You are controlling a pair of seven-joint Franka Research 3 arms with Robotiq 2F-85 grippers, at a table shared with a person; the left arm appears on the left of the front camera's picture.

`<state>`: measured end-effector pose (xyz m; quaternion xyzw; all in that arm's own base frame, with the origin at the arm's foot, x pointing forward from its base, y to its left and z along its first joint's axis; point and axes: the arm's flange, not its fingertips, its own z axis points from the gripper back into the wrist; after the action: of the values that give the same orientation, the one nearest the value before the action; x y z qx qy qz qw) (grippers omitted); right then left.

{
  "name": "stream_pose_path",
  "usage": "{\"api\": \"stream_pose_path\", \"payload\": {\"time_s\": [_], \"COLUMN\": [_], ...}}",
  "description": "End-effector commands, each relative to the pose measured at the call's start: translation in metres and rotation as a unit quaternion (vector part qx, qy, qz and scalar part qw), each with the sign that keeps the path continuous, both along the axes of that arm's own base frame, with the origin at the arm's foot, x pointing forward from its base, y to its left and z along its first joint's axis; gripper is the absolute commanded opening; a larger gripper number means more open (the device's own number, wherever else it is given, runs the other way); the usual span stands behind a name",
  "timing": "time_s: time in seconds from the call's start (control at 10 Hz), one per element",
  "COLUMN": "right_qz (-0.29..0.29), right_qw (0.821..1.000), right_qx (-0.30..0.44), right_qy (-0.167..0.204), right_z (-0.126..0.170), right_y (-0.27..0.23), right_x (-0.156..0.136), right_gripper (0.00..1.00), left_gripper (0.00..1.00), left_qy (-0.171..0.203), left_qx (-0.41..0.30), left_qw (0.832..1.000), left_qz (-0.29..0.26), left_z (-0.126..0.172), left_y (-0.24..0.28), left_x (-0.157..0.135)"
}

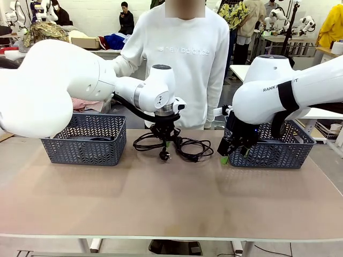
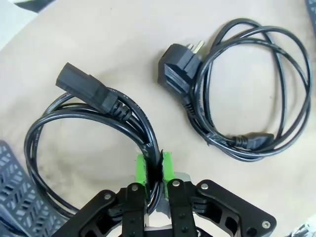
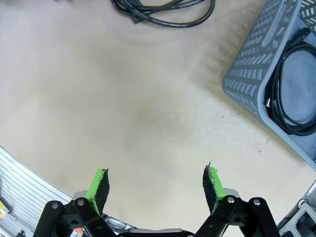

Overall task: Organize the cables according to human instructions.
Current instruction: Pick up a bundle of cables and place it in the basket indicated by the human.

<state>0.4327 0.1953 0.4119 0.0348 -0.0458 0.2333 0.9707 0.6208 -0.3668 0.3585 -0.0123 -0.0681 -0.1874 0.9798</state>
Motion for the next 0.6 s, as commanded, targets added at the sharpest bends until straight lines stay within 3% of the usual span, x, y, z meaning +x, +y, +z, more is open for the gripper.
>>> {"api": "stream_pose_path", "payload": {"time_s": [0.0, 0.5], "right_qz": [0.000, 0.000], "right_qw": [1.000, 1.000], "right_qx": [0.001, 0.001], "right_qy": [-0.002, -0.002], "right_z": [0.002, 0.002], "right_y": [0.000, 0.000], "right_x": [0.000, 0.000], "right_gripper": [1.00, 1.00], "left_gripper": [0.00, 0.00], "left_qy": [-0.010, -0.027], "left_qx": [0.016, 0.040], "left_qw": [1.000, 0.999], "left_qz": [0.004, -0.018], "left_z": [0.022, 0.081], "left_y": [-0.001, -0.012], "left_x": [-0.004, -0.016]}}
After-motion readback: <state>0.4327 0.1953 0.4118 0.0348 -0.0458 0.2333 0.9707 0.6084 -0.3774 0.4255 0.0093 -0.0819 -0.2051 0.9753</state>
